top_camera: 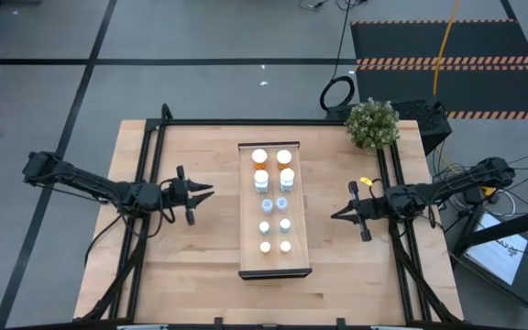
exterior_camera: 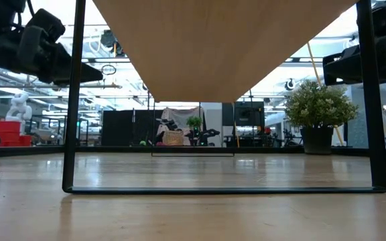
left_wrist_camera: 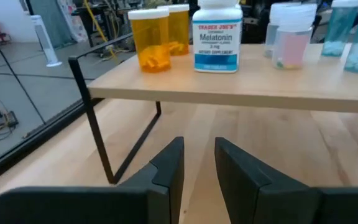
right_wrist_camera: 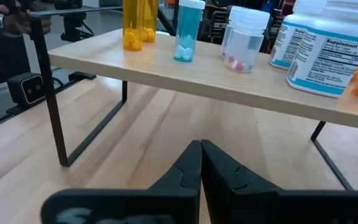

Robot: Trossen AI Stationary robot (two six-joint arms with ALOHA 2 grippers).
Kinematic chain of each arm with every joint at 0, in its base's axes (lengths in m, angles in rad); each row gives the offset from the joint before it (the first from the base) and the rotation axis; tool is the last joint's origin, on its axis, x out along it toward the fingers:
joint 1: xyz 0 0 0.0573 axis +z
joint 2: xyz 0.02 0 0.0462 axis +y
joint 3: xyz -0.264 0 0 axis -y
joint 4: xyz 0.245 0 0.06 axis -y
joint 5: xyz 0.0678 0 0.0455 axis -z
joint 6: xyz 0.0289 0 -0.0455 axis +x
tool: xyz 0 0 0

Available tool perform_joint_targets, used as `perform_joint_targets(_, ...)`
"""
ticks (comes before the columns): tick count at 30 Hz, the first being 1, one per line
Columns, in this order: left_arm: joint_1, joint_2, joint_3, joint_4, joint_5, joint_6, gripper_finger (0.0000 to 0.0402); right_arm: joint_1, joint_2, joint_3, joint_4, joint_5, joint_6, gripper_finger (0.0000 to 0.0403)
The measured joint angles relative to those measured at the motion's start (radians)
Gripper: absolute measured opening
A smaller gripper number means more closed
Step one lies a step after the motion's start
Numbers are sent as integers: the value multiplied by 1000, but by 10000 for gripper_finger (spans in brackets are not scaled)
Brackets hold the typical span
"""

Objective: Pick and place medicine bottles onto shelf by color
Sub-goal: Return to Home Position

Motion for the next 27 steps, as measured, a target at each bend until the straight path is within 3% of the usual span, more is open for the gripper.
perform_joint_targets(3,0,-35,-17,1,23,6,84,0,-22,0,-19,-1,-16,0)
perform_joint_targets(9,0,-93,-41,-11,77,16,9,0,-101,0,-59,-2,-34,0)
perform_joint_targets(27,0,-162,-42,-31,130,37,8,-32,-414,-1,-274,-31,-149,0)
